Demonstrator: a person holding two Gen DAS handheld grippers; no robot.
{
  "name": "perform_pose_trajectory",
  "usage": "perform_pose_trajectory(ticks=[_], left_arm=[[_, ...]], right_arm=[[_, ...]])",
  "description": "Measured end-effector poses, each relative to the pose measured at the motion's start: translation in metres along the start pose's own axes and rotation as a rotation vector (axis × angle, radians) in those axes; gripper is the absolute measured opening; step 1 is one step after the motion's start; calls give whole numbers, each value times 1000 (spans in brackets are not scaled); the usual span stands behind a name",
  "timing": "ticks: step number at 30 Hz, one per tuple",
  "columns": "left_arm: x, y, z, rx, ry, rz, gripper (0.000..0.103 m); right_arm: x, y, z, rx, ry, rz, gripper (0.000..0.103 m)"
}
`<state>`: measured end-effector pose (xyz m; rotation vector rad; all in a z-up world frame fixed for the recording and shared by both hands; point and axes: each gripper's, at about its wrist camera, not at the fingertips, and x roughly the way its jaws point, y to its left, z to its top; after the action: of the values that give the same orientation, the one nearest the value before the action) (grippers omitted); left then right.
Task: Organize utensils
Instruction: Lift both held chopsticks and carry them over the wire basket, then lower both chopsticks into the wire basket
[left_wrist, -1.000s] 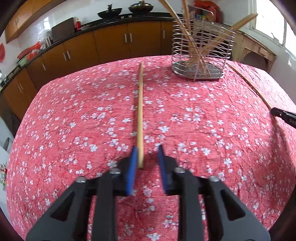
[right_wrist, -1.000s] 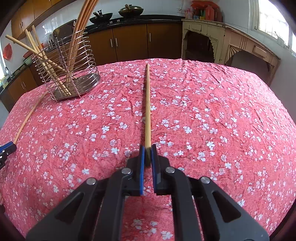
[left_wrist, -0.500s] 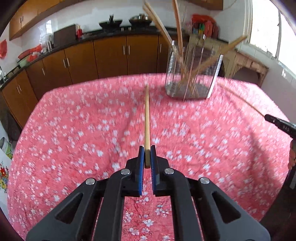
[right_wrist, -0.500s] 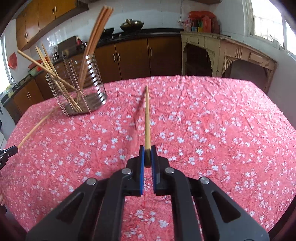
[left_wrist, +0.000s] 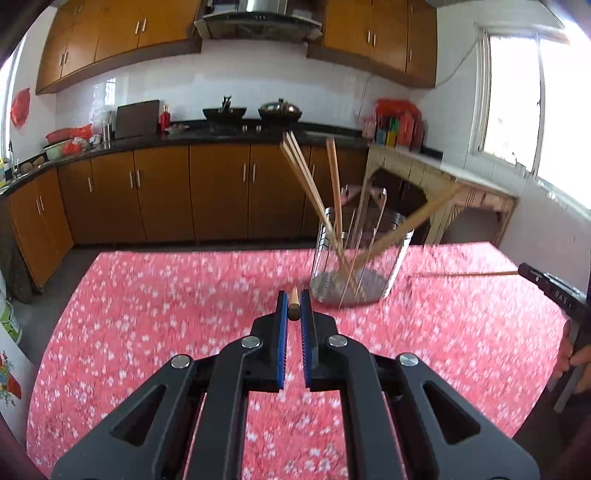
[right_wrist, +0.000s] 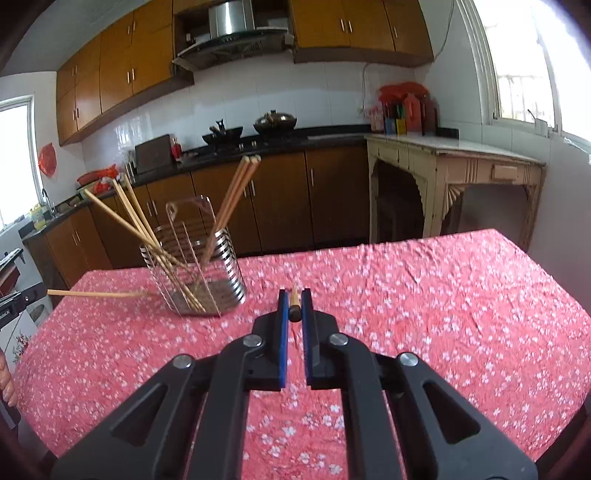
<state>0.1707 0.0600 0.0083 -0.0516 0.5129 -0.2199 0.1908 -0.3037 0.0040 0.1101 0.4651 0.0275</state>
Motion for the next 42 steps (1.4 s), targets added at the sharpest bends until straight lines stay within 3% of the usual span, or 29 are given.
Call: perform_pose_trajectory(ticks=[9, 19, 30, 37, 42], left_arm=[[-1, 5, 32, -53, -67, -13, 6], [-3, 0, 56, -60, -112, -28, 6], [-14, -3, 69, -55, -149, -27, 6], [-32, -12, 99, -62, -203, -64, 6], [-49, -25, 128, -65, -254, -113, 6]], right_arm=[[-7, 3, 44, 11, -104, 8, 8], [-15, 12, 73, 2, -150, 41, 8], [-34, 25, 91, 4, -162, 142, 8], [-54, 39, 120, 2, -195, 229, 8], [-66, 52, 148, -14, -244, 243, 8]])
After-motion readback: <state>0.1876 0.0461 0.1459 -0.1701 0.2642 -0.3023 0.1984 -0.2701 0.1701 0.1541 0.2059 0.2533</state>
